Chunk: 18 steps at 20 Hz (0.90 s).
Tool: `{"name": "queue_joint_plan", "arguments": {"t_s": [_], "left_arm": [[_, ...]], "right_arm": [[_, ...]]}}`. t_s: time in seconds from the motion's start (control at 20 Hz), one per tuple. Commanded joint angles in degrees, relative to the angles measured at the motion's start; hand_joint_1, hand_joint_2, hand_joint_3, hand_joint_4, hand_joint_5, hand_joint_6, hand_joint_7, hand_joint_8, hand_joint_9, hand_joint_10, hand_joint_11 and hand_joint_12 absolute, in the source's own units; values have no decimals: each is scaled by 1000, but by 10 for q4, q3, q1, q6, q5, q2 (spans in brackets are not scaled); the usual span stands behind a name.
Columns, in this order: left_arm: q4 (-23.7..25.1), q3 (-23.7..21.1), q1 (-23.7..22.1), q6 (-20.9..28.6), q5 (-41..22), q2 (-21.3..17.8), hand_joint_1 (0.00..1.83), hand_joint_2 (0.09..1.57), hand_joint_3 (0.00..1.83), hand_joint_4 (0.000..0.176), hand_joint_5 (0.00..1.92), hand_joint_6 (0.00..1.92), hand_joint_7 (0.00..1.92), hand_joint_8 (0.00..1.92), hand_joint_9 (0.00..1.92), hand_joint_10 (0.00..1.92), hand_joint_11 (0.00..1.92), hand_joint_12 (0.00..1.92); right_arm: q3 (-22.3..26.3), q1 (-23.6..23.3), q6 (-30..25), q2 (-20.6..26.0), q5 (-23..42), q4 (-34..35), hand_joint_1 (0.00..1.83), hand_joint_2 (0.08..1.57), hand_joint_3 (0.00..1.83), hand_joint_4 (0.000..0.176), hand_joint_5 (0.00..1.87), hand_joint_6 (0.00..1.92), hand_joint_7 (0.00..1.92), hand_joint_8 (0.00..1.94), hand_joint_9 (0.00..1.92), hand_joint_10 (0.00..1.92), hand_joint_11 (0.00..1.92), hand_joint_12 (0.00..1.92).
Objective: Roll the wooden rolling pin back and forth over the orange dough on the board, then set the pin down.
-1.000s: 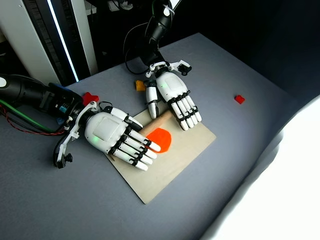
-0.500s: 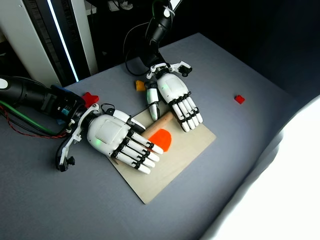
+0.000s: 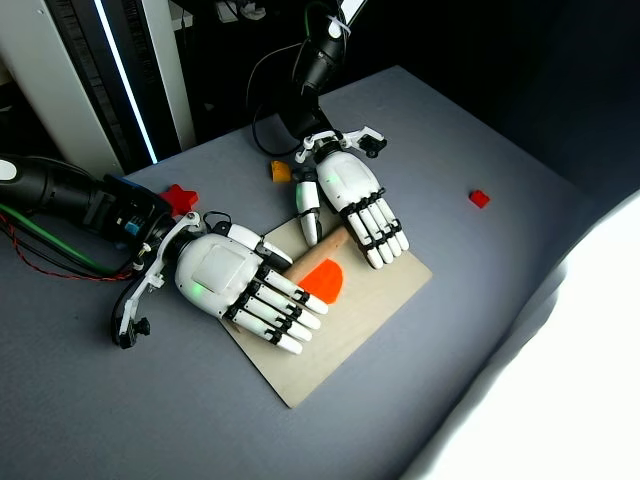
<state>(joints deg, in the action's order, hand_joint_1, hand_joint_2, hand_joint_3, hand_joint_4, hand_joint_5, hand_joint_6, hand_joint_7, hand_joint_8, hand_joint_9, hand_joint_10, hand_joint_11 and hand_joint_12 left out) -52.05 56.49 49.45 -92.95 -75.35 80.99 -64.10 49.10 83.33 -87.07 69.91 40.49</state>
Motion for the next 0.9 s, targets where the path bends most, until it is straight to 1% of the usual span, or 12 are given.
{"name": "queue_joint_plan", "arguments": {"t_s": [0.0, 0.1, 0.4, 0.7, 0.85], "left_arm": [[26, 3, -5, -4, -47, 2, 0, 1366, 6, 0, 0, 0, 0, 0, 0, 0, 0, 0], [25, 7, -8, -4, -44, 3, 0, 1372, 8, 0, 0, 0, 0, 0, 0, 0, 0, 0], [16, 13, -13, -2, -38, 3, 0, 1371, 7, 0, 0, 0, 0, 0, 0, 0, 0, 0], [-6, 17, -17, 20, -44, 3, 0, 1366, 4, 0, 0, 0, 0, 0, 0, 0, 0, 0], [-10, 18, -19, 27, -44, 3, 0, 1365, 3, 0, 0, 0, 0, 0, 0, 0, 0, 0]], "right_arm": [[-5, -6, -3, 1, 49, -22, 0, 1493, 5, 0, 43, 5, 28, 0, 0, 0, 0, 0], [-8, -9, -5, 1, 48, -22, 0, 1495, 6, 0, 65, 15, 45, 8, 7, 3, 0, 0], [-16, -13, -7, 0, 46, -10, 0, 1494, 5, 0, 53, 8, 33, 1, 0, 0, 0, 0], [-24, -18, -10, -1, 44, -4, 0, 1492, 4, 0, 55, 8, 38, 5, 0, 0, 0, 0], [-26, -19, -10, 0, 43, 0, 0, 1492, 4, 0, 56, 8, 41, 5, 6, 2, 0, 0]]}}
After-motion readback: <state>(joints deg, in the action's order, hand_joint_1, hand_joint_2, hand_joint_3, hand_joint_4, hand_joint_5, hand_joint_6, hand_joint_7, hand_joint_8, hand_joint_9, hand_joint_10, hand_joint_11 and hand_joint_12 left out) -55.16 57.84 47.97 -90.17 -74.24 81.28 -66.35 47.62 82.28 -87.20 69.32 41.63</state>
